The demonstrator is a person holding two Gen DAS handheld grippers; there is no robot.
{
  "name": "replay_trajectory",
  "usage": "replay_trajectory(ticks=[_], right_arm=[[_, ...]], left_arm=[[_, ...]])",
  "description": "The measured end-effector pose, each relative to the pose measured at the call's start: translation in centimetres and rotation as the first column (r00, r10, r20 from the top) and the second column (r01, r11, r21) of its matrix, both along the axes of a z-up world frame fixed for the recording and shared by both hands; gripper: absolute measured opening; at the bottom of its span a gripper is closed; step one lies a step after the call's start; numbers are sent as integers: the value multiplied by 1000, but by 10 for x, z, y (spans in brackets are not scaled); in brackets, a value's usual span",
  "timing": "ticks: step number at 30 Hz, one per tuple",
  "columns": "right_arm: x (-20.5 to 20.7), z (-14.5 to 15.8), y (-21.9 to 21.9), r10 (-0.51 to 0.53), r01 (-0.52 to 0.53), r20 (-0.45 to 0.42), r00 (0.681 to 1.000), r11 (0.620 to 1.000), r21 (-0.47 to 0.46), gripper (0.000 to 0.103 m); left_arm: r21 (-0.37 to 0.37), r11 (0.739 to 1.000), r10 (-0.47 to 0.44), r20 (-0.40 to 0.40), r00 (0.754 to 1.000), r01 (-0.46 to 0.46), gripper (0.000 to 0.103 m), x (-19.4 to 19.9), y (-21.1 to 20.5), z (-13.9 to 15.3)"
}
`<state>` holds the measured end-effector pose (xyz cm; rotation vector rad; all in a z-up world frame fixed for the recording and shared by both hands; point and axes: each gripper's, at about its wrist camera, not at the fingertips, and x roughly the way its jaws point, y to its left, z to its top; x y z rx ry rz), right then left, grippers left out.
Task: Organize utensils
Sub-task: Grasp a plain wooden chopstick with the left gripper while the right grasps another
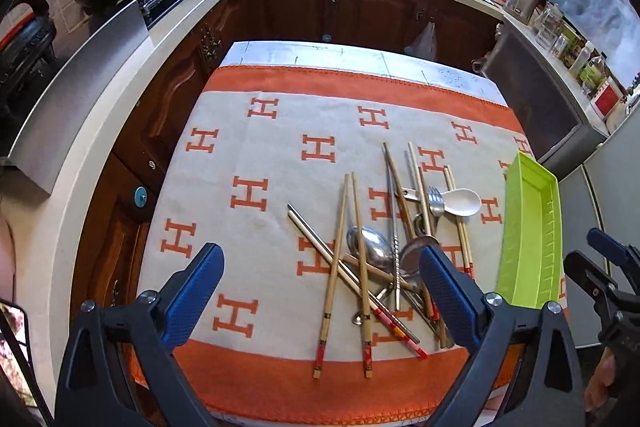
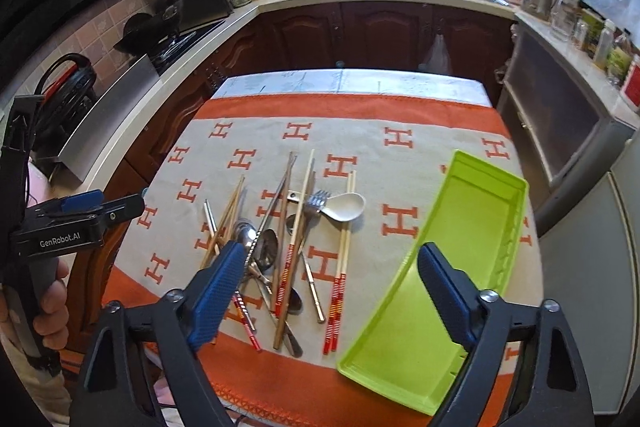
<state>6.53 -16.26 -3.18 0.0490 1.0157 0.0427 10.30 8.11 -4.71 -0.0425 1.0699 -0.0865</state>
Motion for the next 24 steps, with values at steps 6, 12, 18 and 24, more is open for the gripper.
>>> replay_trajectory(ticks=[6, 12, 18, 24], right_arm=[[40, -21, 19, 49, -44, -88, 995, 997, 58, 73], [65, -60, 41, 85, -58, -186, 979, 987, 148, 62], [76, -95, 62, 104, -50, -245, 964, 975, 216, 58], [81, -118, 76, 113, -40, -281, 953, 967, 252, 56]], left_arm=[[-1, 1000, -26, -57, 998, 26, 93, 21, 10, -31], [-69, 996, -74, -204, 976, 61, 68, 31, 14, -90], [-102, 991, -109, -292, 950, 83, 50, 31, 10, -137], [-76, 988, -151, -299, 942, 134, 37, 29, -1, -155]])
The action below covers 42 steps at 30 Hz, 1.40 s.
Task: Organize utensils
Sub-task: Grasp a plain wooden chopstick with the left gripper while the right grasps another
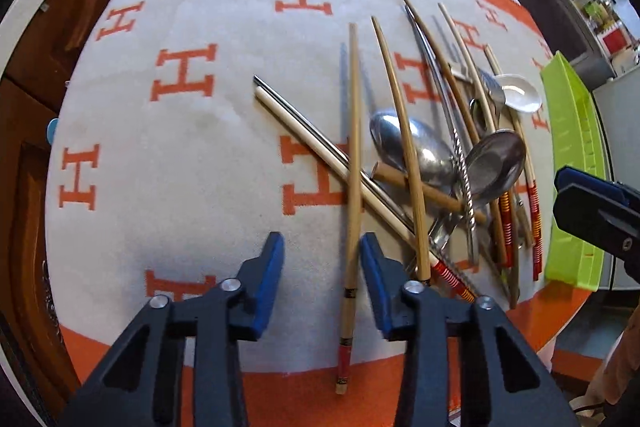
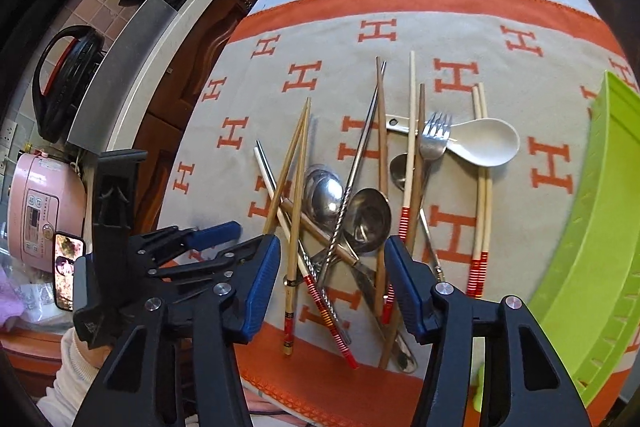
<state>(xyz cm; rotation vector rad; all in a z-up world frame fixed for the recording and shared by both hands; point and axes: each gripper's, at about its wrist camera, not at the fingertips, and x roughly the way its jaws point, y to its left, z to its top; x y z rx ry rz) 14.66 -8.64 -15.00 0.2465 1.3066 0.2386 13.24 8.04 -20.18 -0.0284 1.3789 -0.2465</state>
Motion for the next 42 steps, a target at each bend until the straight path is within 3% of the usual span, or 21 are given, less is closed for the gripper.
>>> replay_trajectory(ticks=[6, 8, 10, 14, 19, 26, 38, 42], right_arm=[[3, -13, 6, -12, 13, -35, 999, 999, 40, 56], [4, -14, 7, -12, 14, -42, 999, 999, 48, 56], [6, -16, 10, -11, 13, -47, 999, 998, 55, 53], [9, -17, 20, -2, 6, -54, 999, 997, 71, 49], [13, -23, 36, 20, -11, -91, 996, 995, 95, 36], [23, -45, 47, -20, 40, -170, 985, 992, 120, 25], [36, -69, 65, -52, 58, -193, 980, 998, 25, 21], [39, -73, 70, -52, 50, -189, 981, 999, -14, 12]], left_arm=[[30, 999, -33, 20, 999, 32, 35, 2, -10, -1], [73, 997, -38, 36, 999, 35, 11, 4, -13, 1], [92, 995, -35, 45, 998, 31, 5, 6, -13, 1], [75, 997, -15, 56, 998, 11, 5, 5, -7, 4], [27, 999, 19, 79, 997, -21, 5, -8, 11, 13], [-48, 997, 63, 92, 994, -59, 5, -26, 35, 27], [-85, 995, 64, 92, 994, -56, 5, -40, 44, 31], [-86, 995, 56, 88, 994, -49, 5, -38, 44, 28]])
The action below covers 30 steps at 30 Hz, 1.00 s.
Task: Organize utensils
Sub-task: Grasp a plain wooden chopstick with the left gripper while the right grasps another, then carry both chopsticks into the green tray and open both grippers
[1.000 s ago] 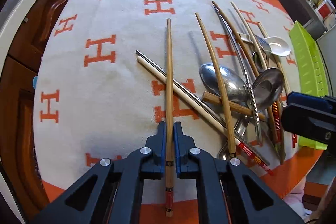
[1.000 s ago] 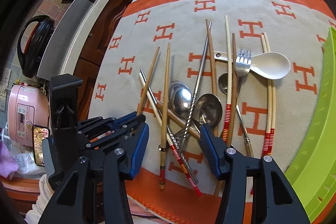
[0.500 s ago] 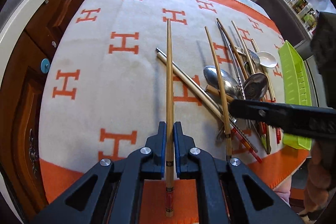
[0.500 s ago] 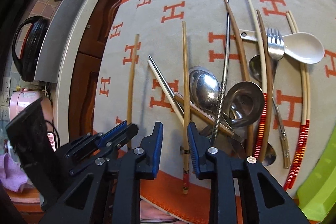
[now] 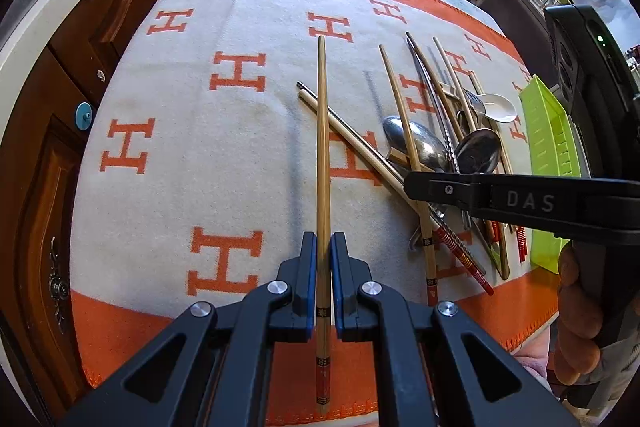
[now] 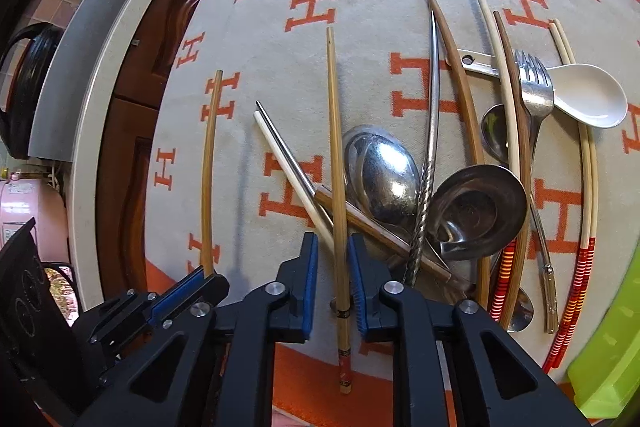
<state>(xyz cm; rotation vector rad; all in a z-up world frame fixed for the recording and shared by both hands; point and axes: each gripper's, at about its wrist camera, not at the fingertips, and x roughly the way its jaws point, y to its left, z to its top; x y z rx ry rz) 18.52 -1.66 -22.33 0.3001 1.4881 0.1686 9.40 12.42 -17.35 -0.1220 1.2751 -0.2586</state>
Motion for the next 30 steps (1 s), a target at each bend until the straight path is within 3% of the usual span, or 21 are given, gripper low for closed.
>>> replay_trajectory(ticks=[8, 17, 23, 30], right_arm=[[-6, 2, 0, 15, -14, 35, 999, 1000, -28, 7], [-35, 49, -32, -25, 16, 100, 995, 995, 95, 7], [-71, 90, -88, -123, 97, 177, 977, 984, 148, 7], [-115, 126, -194, -308, 288, 273, 911, 951, 111, 7]], left_arm=[[-9, 1000, 1, 3, 1000, -1, 5, 0, 2, 2], [-43, 999, -27, 52, 998, 30, 5, -8, -14, 32], [-60, 990, -120, 104, 987, 126, 5, -14, -60, 64], [-49, 966, -245, 148, 958, 255, 5, -9, -146, 91]])
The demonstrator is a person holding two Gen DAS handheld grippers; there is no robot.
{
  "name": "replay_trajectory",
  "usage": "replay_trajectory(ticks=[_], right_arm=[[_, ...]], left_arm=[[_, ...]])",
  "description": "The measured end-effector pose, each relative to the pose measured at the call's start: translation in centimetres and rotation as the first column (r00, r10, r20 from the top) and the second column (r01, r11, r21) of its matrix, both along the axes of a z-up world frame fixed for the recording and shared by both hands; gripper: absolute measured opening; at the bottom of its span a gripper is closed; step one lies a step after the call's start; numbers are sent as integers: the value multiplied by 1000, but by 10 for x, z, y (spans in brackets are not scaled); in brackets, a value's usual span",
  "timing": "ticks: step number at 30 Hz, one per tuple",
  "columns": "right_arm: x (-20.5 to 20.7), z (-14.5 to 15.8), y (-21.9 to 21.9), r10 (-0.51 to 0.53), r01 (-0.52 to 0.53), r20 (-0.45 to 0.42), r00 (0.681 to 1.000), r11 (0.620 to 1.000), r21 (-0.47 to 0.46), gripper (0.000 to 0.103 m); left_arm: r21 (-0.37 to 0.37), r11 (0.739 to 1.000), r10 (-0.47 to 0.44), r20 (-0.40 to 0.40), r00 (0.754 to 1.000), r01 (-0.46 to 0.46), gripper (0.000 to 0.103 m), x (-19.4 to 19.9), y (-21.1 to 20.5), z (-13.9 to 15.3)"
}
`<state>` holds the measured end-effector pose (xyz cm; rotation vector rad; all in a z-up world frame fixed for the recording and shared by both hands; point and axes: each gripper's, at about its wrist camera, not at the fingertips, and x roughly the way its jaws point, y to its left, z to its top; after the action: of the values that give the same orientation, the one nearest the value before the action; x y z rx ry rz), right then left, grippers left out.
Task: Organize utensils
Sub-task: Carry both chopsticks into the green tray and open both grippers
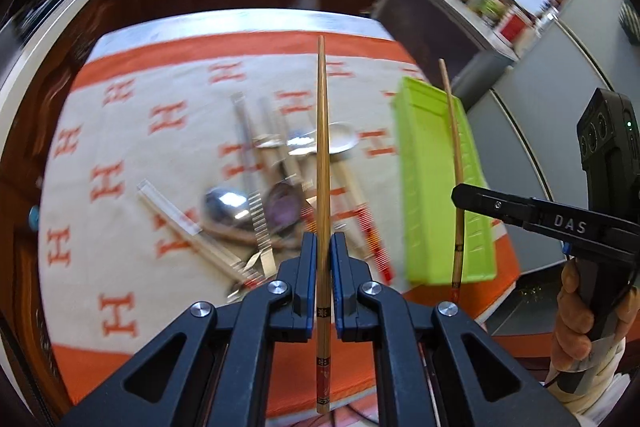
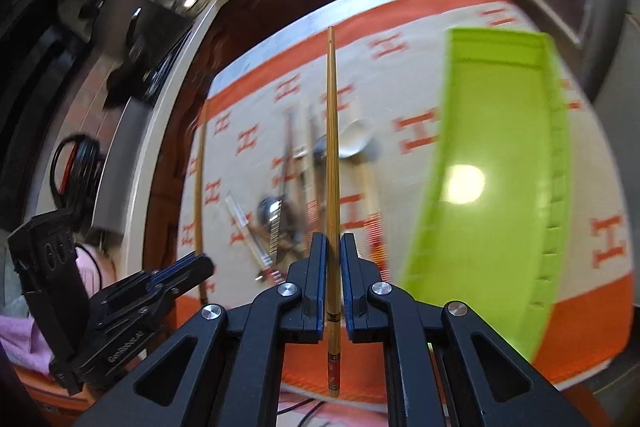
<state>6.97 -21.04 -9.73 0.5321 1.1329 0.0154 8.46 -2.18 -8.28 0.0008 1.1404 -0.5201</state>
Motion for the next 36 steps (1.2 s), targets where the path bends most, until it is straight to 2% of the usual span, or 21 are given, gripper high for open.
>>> replay_trajectory(ticks=[2, 8, 14, 19, 23, 25, 27, 29, 33, 35, 36], right_arm=[[-7, 3, -30, -61, 61, 9, 998, 998, -19, 7], [-22, -3, -109, -209, 209, 10, 978, 978, 24, 7], [-26, -21, -147, -237, 237, -10, 971, 969, 69, 7], [-17, -46, -148, -230, 233, -53, 972, 970, 70, 7], [0, -76, -137, -222, 226, -97, 970, 974, 32, 8], [5, -83, -136, -212, 215, -94, 973, 976, 27, 8], [10, -89, -135, -205, 208, -101, 974, 978, 23, 8], [14, -91, -132, -201, 204, -102, 974, 979, 19, 8], [19, -94, -129, -195, 198, -112, 974, 980, 19, 9], [17, -90, -129, -200, 204, -105, 974, 978, 31, 12], [16, -87, -129, -202, 206, -92, 975, 978, 27, 20]], left_arm=[[7, 999, -35, 5, 999, 35, 5, 4, -29, 2], [2, 989, -150, -9, 989, 150, 5, 14, -122, -7], [36, 978, -201, -49, 978, 203, 5, 33, -183, -36], [62, 978, -193, -85, 977, 199, 5, 45, -198, -65], [114, 982, -134, -122, 984, 148, 8, 50, -194, -82], [103, 986, -112, -165, 980, 130, 8, 51, -191, -89], [134, 983, -98, -177, 979, 123, 8, 48, -192, -93], [177, 978, -83, -159, 984, 111, 7, 42, -193, -94], [206, 972, -79, -148, 986, 109, 7, 31, -194, -93], [215, 968, -99, -132, 986, 126, 7, 22, -194, -88], [216, 967, -106, -124, 987, 131, 8, 18, -193, -85]])
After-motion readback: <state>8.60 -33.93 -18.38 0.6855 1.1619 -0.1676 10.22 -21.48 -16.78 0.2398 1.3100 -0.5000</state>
